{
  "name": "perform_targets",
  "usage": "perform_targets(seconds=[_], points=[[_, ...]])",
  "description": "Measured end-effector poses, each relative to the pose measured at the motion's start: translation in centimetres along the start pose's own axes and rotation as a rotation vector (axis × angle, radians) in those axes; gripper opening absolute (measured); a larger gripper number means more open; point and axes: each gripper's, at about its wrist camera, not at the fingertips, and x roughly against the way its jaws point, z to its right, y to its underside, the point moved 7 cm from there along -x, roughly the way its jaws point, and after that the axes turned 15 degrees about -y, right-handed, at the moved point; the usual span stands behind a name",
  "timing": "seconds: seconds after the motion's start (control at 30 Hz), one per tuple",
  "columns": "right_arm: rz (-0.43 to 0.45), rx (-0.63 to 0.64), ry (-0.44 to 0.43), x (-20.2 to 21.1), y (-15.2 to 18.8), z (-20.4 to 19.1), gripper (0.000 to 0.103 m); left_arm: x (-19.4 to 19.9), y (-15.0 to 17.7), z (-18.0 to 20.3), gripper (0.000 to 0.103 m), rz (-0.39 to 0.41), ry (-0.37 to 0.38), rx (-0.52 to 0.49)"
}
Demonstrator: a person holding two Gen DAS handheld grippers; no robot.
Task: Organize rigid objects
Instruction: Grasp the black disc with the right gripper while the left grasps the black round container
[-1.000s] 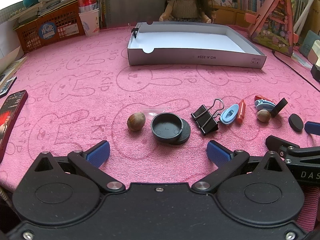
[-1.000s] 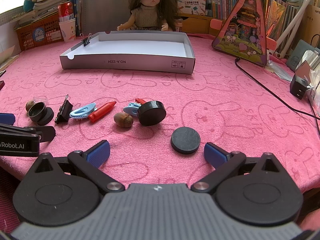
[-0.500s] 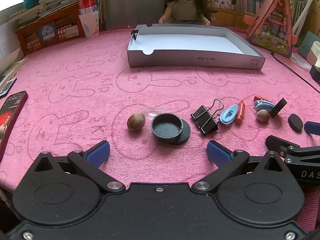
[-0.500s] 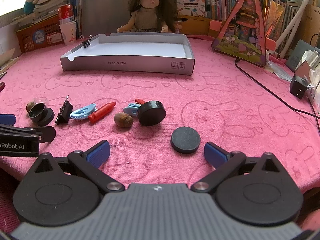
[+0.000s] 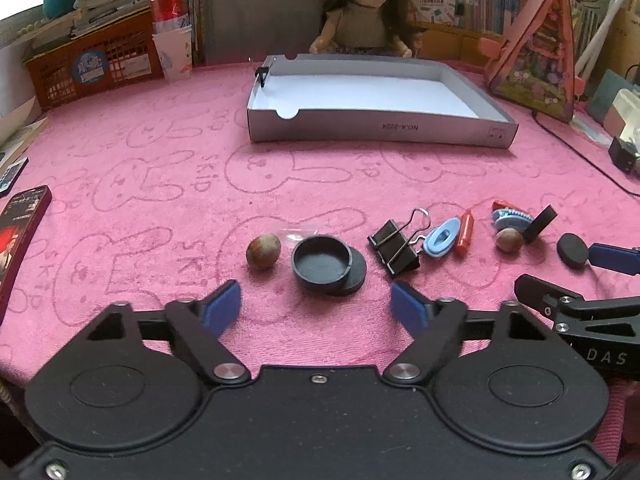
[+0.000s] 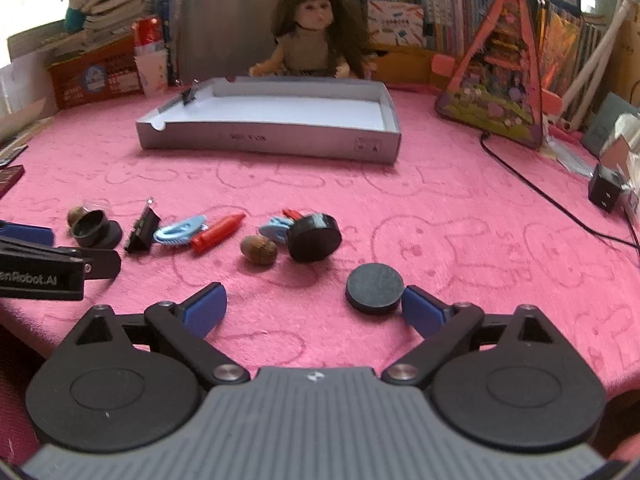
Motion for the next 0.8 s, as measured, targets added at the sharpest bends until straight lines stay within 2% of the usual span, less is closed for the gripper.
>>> perform_targets(seconds=[0.03, 0.13, 0.33, 0.5, 0.8], points=[[0.009, 0.006, -0.003, 0.1, -0.1, 0.0, 0.095, 0.1, -0.1, 0.0, 0.064, 0.006, 0.007, 0.003], [0.035, -0.002, -0.019, 0.3, -0.6, 0.2, 0.088, 0.5, -0.2, -0.2, 0.051, 0.012, 0.031, 0.021], [0.104, -0.009, -0.029, 0.9, -1.8, 0.9, 0.078, 1.1, -0.4, -0.8, 0.041, 0.045, 0.046, 0.041], [0.098, -0.009, -0.033, 0.4, -2.0, 1.2, 0.065, 0.8, -0.6, -1.0, 0.038, 0.045, 0.049, 0.050], [0.100, 0.038, -0.032, -0.3, -2.3, 0.9, 0.051, -0.2, -0.7, -0.6, 0.039, 0.054, 0.037, 0.042]])
